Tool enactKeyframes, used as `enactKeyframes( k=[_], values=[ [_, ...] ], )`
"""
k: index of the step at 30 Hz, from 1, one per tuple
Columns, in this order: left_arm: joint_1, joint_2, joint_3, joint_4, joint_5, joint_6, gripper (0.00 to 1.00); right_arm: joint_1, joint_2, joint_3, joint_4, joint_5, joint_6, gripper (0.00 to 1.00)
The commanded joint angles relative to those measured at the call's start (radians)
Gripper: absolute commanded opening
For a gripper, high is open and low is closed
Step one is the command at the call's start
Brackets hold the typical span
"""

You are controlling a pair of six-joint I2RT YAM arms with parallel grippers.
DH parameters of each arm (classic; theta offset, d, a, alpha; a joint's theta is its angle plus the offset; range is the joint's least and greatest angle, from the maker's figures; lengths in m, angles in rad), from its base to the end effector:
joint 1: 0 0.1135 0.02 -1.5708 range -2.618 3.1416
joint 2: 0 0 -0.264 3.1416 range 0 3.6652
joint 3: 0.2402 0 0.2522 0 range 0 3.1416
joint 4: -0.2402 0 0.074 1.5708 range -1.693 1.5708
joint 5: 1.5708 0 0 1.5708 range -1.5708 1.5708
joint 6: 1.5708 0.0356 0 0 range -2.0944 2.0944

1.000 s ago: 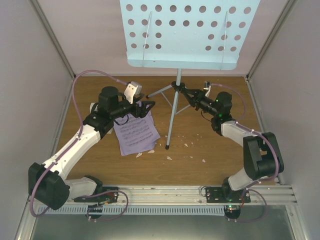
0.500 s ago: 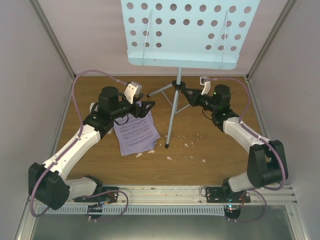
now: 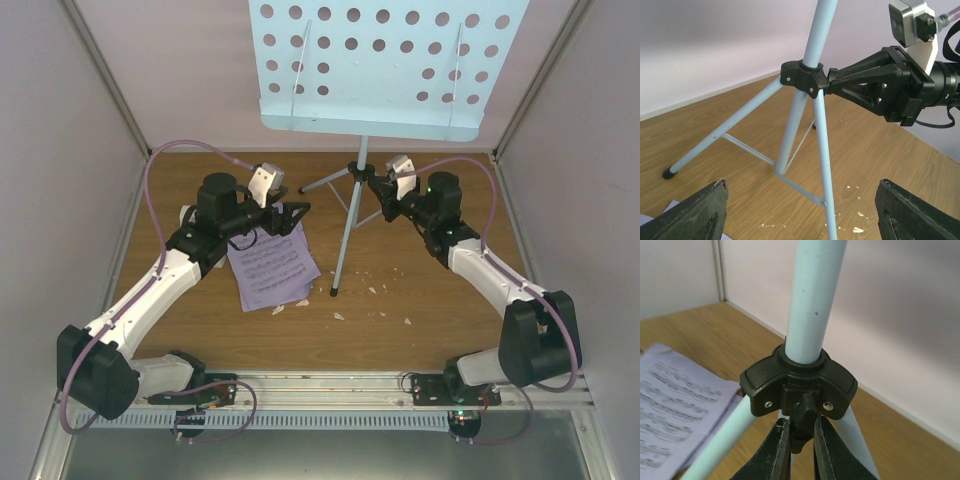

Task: Pack up the instrument practice props

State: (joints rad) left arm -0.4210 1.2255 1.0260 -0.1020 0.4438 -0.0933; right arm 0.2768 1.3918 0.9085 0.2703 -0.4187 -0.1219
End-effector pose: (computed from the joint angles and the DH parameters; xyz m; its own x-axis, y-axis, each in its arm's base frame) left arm 0.2530 -0.1300 0.3407 -0.3391 0.0597 -0.9389 0.7148 0.6651 -0.2159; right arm 0.3057 0.1019 0.2901 -0.1250 -0.1510 -0.9806 -0.6520 0.7575 -0.0335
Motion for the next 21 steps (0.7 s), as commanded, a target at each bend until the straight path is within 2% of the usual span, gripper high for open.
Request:
enactKeyframes(
  k=[1, 14, 19, 21],
  values=[
    [-0.009, 0.008, -0.013, 0.03, -0.003, 0.015, 0.81, 0.004, -0.058, -0.047, 0.008, 0.12, -0.264, 0.04],
    [-0.015, 0.008, -0.014, 0.028, -0.001, 0.016, 0.81, 0.016, -0.12, -0.046, 0.047, 0.264, -0.607, 0.12],
    [-0.018, 0.009, -0.014, 0.027, 0.001, 0.018, 0.81, 0.047, -0.112, -0.065, 0.077, 0.35, -0.687, 0.12],
    [-0.018, 0.009, -0.013, 0.027, -0.001, 0.019, 0.81, 0.047, -0.125, -0.078, 0.101, 0.341, -0.662, 0.19]
  ],
)
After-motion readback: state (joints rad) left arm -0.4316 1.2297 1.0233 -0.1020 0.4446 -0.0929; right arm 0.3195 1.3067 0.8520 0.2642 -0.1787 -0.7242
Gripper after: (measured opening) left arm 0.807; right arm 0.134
